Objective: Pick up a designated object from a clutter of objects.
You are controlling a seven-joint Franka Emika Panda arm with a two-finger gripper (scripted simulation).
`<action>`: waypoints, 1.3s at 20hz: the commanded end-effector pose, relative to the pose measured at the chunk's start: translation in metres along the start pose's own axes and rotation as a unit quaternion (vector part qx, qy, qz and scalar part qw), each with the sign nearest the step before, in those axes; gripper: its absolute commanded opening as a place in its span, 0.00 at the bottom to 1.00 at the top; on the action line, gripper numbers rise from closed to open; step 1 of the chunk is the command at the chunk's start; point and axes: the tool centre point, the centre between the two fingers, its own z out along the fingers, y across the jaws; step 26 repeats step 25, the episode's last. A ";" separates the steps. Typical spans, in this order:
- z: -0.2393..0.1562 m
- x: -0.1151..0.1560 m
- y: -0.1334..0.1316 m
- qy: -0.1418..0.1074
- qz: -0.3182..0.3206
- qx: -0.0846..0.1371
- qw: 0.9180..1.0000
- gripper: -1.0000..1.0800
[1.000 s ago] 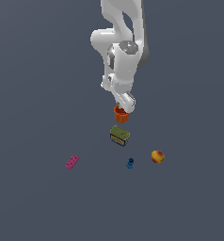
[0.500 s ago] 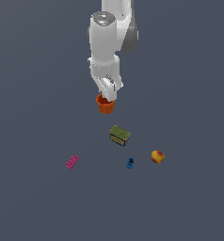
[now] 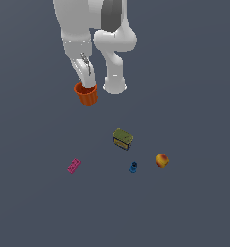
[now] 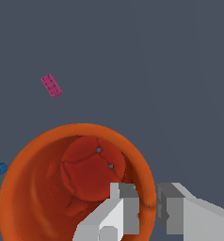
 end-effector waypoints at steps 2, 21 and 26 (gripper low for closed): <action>-0.028 0.031 0.013 0.001 0.000 0.000 1.000 0.00; -0.102 0.115 0.041 0.003 -0.001 -0.001 1.000 0.00; -0.103 0.117 0.041 0.003 -0.001 -0.001 1.000 0.00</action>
